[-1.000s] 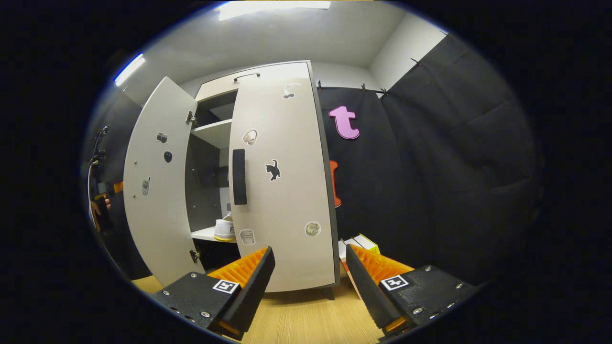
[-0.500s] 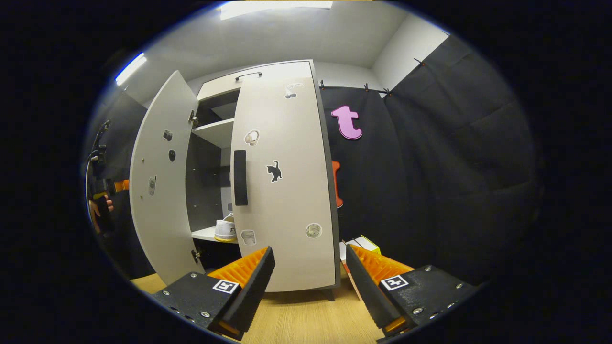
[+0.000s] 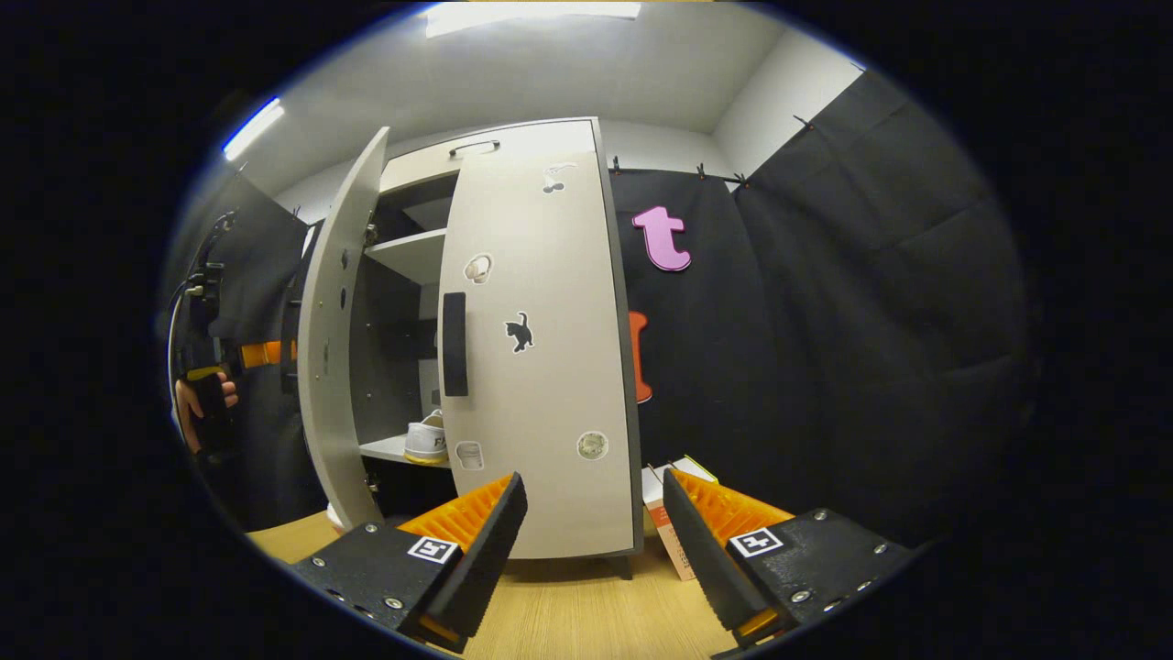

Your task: Grab one shoe with the right hand and put it into the shoe cabinet, grab the other shoe with the left hand and put it into the shoe cabinet; then close the right door with the right hand and the left door with the left hand.

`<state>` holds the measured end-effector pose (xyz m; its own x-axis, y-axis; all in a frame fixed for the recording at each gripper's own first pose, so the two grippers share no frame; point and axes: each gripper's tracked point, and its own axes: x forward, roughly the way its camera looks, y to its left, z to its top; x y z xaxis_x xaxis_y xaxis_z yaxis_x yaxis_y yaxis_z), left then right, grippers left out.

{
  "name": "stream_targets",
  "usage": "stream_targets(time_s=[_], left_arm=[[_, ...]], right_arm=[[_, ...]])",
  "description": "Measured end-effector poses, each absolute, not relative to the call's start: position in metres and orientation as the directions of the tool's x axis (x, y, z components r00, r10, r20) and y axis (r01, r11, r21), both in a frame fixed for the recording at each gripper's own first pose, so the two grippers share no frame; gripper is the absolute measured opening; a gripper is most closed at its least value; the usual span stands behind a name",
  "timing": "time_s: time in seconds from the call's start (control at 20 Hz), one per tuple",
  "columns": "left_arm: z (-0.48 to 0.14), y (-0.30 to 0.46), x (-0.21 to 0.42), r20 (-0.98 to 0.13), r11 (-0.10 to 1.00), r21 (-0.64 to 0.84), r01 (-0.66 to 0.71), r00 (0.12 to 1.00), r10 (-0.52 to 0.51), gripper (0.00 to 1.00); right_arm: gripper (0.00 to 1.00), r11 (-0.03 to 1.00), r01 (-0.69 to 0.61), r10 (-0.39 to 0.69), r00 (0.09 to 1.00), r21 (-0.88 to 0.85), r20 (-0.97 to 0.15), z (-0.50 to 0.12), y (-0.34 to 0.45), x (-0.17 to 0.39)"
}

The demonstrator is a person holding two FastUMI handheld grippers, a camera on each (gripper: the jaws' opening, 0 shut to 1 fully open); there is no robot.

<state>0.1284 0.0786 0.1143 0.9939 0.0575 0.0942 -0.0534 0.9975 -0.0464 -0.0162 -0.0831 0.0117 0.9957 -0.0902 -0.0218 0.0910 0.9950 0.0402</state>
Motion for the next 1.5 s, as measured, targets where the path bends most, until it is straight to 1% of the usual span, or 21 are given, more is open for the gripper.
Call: stream_targets(time_s=[0.05, 0.1, 0.2, 0.3, 0.5, 0.55, 0.6, 0.65, 0.7, 0.75, 0.8, 0.85, 1.0, 1.05, 1.1, 1.15, 1.2, 1.3, 1.35, 1.45, 1.5], left_arm=[[0.109, 0.067, 0.137, 0.084, 0.998, -0.053, -0.024, 0.996, 0.028, 0.89], [0.104, 0.054, 0.146, 0.071, 0.998, -0.058, 0.001, 0.997, 0.003, 0.93], [0.097, 0.041, 0.160, 0.060, 0.997, -0.074, 0.020, 0.998, -0.016, 0.99], [0.092, 0.038, 0.168, 0.053, 0.994, -0.104, 0.020, 0.998, -0.015, 0.95], [0.095, 0.049, 0.165, 0.058, 0.992, -0.126, -0.004, 0.998, 0.011, 0.94], [0.096, 0.052, 0.160, 0.058, 0.993, -0.120, -0.012, 0.998, 0.019, 0.94], [0.098, 0.055, 0.155, 0.056, 0.993, -0.115, -0.018, 0.998, 0.025, 0.96], [0.099, 0.057, 0.148, 0.054, 0.994, -0.110, -0.019, 0.998, 0.025, 0.94], [0.099, 0.059, 0.140, 0.055, 0.994, -0.104, -0.020, 0.998, 0.026, 0.96], [0.100, 0.061, 0.131, 0.052, 0.995, -0.096, -0.023, 0.998, 0.028, 0.96], [0.100, 0.062, 0.122, 0.051, 0.996, -0.086, -0.023, 0.998, 0.027, 0.94], [0.100, 0.062, 0.113, 0.049, 0.997, -0.076, -0.023, 0.998, 0.027, 0.96], [0.096, 0.062, 0.084, 0.042, 0.998, -0.053, -0.029, 0.999, 0.032, 0.96], [0.093, 0.063, 0.076, 0.040, 0.998, -0.051, -0.036, 0.998, 0.038, 0.94], [0.089, 0.063, 0.066, 0.036, 0.998, -0.049, -0.039, 0.999, 0.041, 0.96], [0.084, 0.062, 0.059, 0.027, 0.998, -0.051, -0.043, 0.999, 0.044, 0.96], [0.078, 0.061, 0.052, 0.020, 0.997, -0.055, -0.049, 0.999, 0.051, 0.94], [0.068, 0.063, 0.038, 0.025, 0.997, -0.047, -0.065, 0.997, 0.067, 0.94], [0.062, 0.065, 0.033, 0.024, 0.996, -0.034, -0.081, 0.996, 0.082, 0.96], [0.047, 0.064, 0.022, 0.016, 0.995, -0.018, -0.099, 0.995, 0.099, 0.94], [0.040, 0.061, 0.017, 0.011, 0.995, -0.021, -0.100, 0.995, 0.100, 0.96]], right_arm=[[0.92, 0.995, 0.094, -0.093, 0.995, 0.040, -0.021, 0.012, -0.084, -0.018], [0.92, 0.995, 0.096, -0.095, 0.995, 0.040, -0.020, 0.013, -0.086, -0.019], [0.92, 0.994, 0.107, -0.107, 0.994, 0.035, -0.020, 0.017, -0.093, -0.026], [0.92, 0.993, 0.114, -0.114, 0.993, 0.032, -0.023, 0.017, -0.097, -0.027], [0.92, 0.992, 0.123, -0.123, 0.992, 0.022, -0.032, 0.015, -0.103, -0.029], [0.92, 0.992, 0.122, -0.121, 0.992, 0.024, -0.034, 0.014, -0.102, -0.029], [0.92, 0.993, 0.118, -0.117, 0.992, 0.026, -0.037, 0.013, -0.100, -0.030], [0.92, 0.993, 0.115, -0.114, 0.993, 0.027, -0.038, 0.013, -0.099, -0.030], [0.92, 0.993, 0.111, -0.110, 0.993, 0.027, -0.038, 0.013, -0.098, -0.030], [0.92, 0.994, 0.105, -0.104, 0.994, 0.030, -0.040, 0.012, -0.095, -0.029], [0.92, 0.995, 0.098, -0.096, 0.995, 0.034, -0.040, 0.012, -0.092, -0.029], [0.92, 0.995, 0.091, -0.089, 0.995, 0.040, -0.042, 0.012, -0.089, -0.026], [0.92, 0.996, 0.066, -0.064, 0.997, 0.053, -0.043, 0.012, -0.078, -0.021], [0.92, 0.997, 0.059, -0.056, 0.998, 0.054, -0.041, 0.012, -0.074, -0.019], [0.92, 0.997, 0.050, -0.048, 0.998, 0.055, -0.039, 0.012, -0.070, -0.019], [0.92, 0.997, 0.040, -0.038, 0.999, 0.059, -0.038, 0.013, -0.065, -0.016], [0.92, 0.998, 0.023, -0.020, 0.999, 0.066, -0.040, 0.013, -0.059, -0.015], [0.92, 0.998, 0.001, 0.001, 0.999, 0.069, -0.035, 0.013, -0.050, -0.013], [0.92, 0.998, -0.004, 0.006, 0.999, 0.066, -0.032, 0.013, -0.047, -0.012], [0.92, 0.998, -0.011, 0.014, 0.999, 0.061, -0.033, 0.010, -0.041, -0.012], [0.92, 0.998, -0.015, 0.017, 0.999, 0.063, -0.036, 0.007, -0.038, -0.011]])
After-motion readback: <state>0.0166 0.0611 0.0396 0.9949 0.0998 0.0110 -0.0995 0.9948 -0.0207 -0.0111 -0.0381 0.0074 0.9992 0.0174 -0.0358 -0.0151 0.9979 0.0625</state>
